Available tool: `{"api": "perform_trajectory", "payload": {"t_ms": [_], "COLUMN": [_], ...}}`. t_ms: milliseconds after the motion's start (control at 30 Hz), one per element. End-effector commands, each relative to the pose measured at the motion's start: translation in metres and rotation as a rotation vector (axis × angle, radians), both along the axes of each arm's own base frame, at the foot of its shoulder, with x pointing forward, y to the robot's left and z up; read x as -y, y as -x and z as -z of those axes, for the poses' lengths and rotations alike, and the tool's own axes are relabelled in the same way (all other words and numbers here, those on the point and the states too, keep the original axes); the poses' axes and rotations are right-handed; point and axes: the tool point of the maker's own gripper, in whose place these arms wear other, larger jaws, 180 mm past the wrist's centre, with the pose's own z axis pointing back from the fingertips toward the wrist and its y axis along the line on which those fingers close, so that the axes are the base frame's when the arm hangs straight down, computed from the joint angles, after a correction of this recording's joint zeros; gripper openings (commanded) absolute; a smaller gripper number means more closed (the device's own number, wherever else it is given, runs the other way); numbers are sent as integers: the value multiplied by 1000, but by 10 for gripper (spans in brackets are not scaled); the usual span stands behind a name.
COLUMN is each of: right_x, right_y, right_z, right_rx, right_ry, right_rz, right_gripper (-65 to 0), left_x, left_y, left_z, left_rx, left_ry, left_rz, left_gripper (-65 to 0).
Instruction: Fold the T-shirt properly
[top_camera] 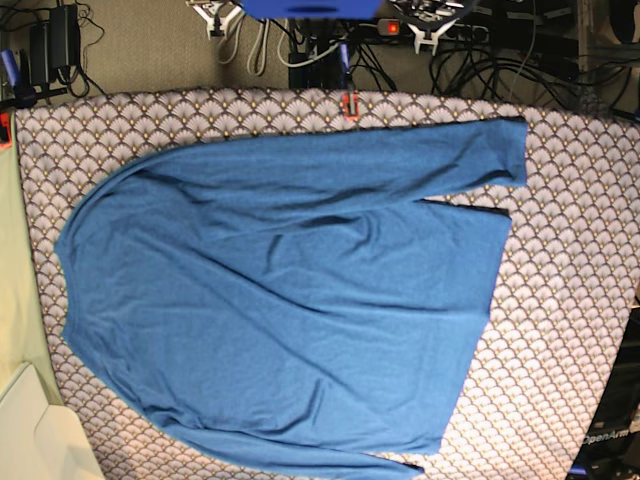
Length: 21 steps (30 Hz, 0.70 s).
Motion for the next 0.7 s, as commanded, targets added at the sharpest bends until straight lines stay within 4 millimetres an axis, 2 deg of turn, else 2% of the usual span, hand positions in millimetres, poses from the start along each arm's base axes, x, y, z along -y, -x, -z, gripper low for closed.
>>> {"api": "perform_trajectory", "payload": {"t_ms": [0, 233, 333, 667], "right_x": [-6, -6, -6, -5], "right_y": [2, 1, -6, -12], "right_z": [0, 0, 0, 0], "right_rx": [-5, -2, 9, 16], "right_ry": [-16, -16, -16, -15], "right_rz": [6, 6, 6, 4], "right_gripper": [-650, -650, -650, -650], "left_x": [-11, -16, -16, -15], "left_y": [-1, -9, -14, -15], "left_z": [-1, -1, -1, -1], "left_rx": [4, 18, 24, 25], "left_ry": [-22, -29, -29, -28], "left_rz": [7, 7, 7, 7], "left_gripper": [-646, -646, -646, -646]}}
